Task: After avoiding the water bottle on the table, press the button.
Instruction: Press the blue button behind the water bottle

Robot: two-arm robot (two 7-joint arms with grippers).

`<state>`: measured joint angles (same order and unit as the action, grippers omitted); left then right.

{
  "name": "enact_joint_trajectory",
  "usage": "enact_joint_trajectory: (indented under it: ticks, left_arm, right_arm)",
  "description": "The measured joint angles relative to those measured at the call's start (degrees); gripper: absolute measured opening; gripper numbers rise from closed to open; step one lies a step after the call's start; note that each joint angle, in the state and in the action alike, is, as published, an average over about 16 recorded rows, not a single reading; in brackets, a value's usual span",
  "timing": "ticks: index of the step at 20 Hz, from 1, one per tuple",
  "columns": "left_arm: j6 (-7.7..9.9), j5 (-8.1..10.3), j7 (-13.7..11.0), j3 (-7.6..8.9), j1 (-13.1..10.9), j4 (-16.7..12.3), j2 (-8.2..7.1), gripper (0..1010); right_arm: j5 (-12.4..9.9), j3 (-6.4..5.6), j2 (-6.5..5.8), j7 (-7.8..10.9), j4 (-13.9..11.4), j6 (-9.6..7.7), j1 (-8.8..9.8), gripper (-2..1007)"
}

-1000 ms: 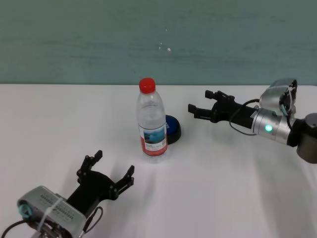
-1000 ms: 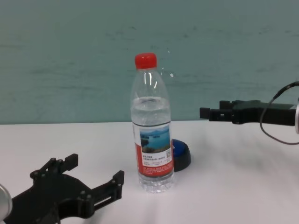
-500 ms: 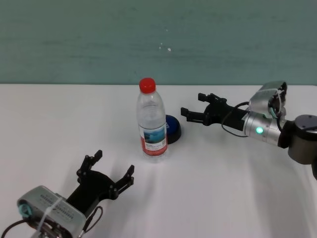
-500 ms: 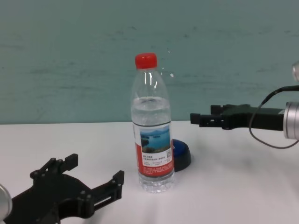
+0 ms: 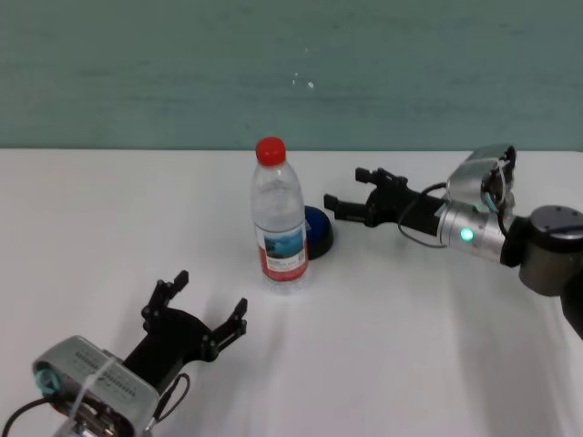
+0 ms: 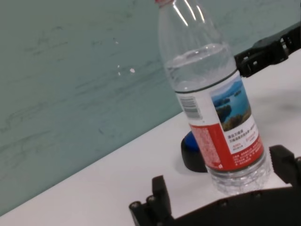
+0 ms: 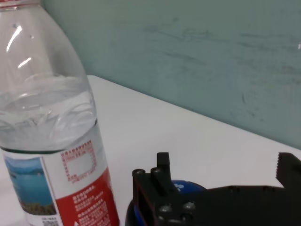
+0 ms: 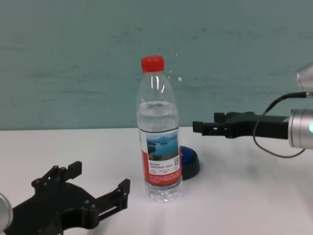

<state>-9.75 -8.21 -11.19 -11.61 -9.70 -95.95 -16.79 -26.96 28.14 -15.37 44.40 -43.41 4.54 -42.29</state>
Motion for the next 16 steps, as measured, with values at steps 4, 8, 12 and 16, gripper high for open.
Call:
enact_joint_trajectory:
  ticks: [4, 8, 12, 16]
  left_arm:
    - [0.0, 0.0, 0.0, 0.0, 0.0, 0.0, 0.0, 1000]
    - [0.0, 0.0, 0.0, 0.0, 0.0, 0.0, 0.0, 1001]
    - [0.0, 0.0, 0.0, 0.0, 0.0, 0.0, 0.0, 1000]
    - [0.0, 0.0, 0.0, 0.0, 0.0, 0.0, 0.0, 1000]
  right_arm:
    - [0.63, -0.03, 0.82, 0.09, 1.46, 0.26, -0.59, 1004]
    - [1.28, -0.13, 1.63, 0.19, 3.23, 0.55, -1.23, 1004]
    - [1.93, -0.34, 2.42, 0.38, 5.3, 0.91, -1.95, 1004]
    - [2.58, -0.66, 3.24, 0.67, 7.8, 1.42, -2.77, 1004]
